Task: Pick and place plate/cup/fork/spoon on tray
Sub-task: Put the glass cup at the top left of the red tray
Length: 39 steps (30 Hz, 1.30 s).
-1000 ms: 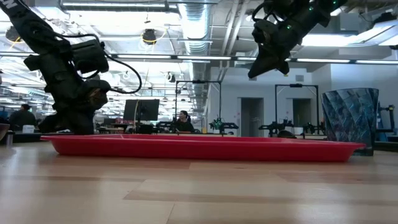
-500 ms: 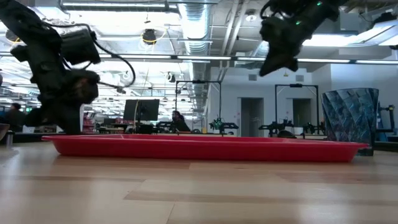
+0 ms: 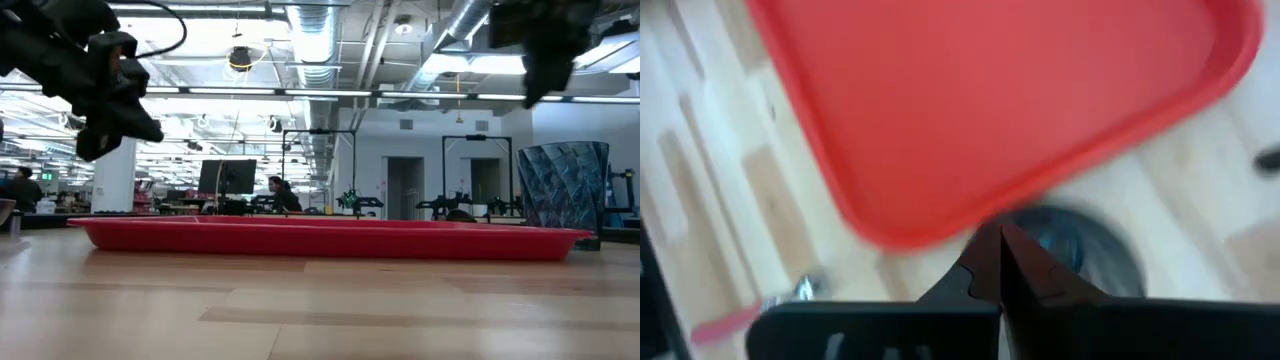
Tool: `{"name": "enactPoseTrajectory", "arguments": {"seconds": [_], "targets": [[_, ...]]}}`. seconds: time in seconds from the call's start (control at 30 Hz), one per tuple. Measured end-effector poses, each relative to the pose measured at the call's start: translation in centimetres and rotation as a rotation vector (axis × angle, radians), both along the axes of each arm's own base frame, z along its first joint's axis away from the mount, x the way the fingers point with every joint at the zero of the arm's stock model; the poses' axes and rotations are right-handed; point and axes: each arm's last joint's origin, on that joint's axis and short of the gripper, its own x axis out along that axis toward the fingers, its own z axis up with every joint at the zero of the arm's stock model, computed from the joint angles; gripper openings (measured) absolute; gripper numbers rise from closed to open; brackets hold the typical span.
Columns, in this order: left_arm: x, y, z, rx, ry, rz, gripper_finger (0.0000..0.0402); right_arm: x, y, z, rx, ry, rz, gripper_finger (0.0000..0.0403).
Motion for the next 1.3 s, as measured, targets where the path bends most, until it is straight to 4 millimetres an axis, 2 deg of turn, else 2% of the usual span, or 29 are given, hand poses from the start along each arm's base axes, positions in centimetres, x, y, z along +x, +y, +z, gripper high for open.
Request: {"name": "enactPoseTrajectory", "arguments": {"seconds": [0.13, 0.27, 0.5, 0.63, 0.8, 1.13, 1.3], "targets": [[-0.1, 0.0, 0.3, 0.068, -0.022, -0.027, 0.0, -0.8, 2.0, -0.3, 0.026, 0.081, 0.034, 0.0039], [0.0, 0.0, 0.4, 0.083, -0.032, -0.027, 0.0, -0.9, 3.6, -1.1, 0.027, 0.179, 0.079, 0.0088], [0.0, 0.0, 0.4, 0.128, -0.025, -0.046, 0.0, 0.4, 5.1, -2.6, -0.054, 0.288, 0.142, 0.0182], [0.0, 0.0, 0.4, 0.122, -0.026, -0.038, 0.0, 1.3, 5.4, -3.6, -0.116, 0.338, 0.173, 0.0203], [-0.1, 0.1, 0.4, 0.128, -0.017, -0.035, 0.0, 2.3, 5.3, -4.7, -0.153, 0.4, 0.21, 0.0187], [-0.1, 0.2, 0.4, 0.161, -0.005, -0.01, 0.0, 3.7, 4.7, -6.4, -0.15, 0.494, 0.232, 0.0119], [-0.1, 0.2, 0.4, 0.144, -0.015, 0.027, 0.0, 3.9, 4.5, -6.5, -0.127, 0.492, 0.233, 0.0075]]}}
